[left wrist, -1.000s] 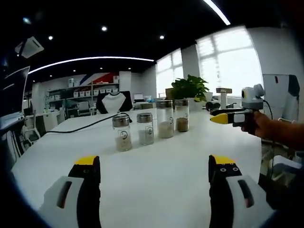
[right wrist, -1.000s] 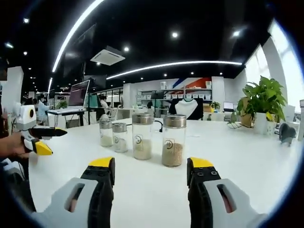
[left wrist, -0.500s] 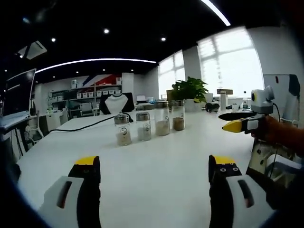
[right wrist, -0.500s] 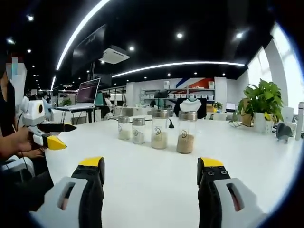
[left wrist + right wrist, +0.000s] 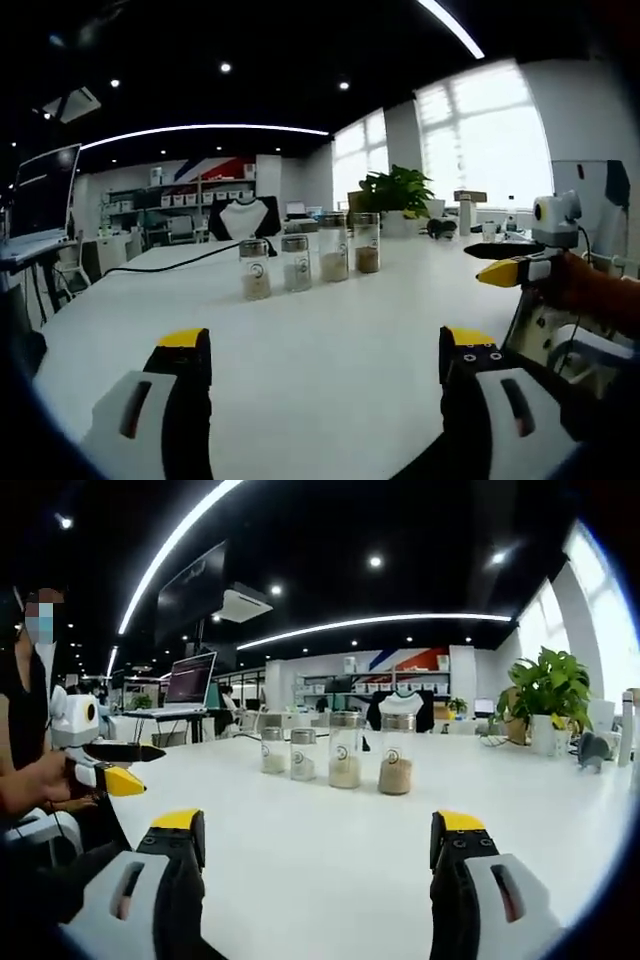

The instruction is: Rotate the seasoning bottle until the label or dispensing opening points toward the visible target arrow and the bottle remains upright within the marked orientation range

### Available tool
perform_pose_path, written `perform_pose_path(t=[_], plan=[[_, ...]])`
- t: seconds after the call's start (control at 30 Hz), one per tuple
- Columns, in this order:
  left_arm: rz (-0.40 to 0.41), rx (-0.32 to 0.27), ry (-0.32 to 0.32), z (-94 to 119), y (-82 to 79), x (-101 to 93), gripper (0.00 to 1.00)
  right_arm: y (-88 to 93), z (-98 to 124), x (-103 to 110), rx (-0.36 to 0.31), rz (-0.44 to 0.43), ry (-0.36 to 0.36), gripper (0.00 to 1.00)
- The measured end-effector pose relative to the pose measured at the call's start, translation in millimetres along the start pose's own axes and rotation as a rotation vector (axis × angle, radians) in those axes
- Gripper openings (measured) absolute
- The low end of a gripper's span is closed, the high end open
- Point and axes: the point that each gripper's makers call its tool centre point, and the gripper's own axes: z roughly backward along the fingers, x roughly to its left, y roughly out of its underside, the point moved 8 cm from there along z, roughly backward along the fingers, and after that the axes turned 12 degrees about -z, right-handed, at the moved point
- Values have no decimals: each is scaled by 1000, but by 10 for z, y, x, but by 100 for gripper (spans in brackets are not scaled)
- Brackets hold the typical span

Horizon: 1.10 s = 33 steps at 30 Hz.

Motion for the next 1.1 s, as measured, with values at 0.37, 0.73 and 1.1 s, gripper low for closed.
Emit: perform_pose_path(t=[0.37, 0.73, 1.1], plan=[[-18, -17, 11, 10, -65, -116, 100, -83, 180, -119, -57, -3, 34, 99], [0, -20, 16, 28, -75, -115, 100, -52, 96, 29, -74, 3, 54, 99], [77, -44, 27, 10, -30, -134, 100, 103, 41, 93, -96, -51, 84, 97]])
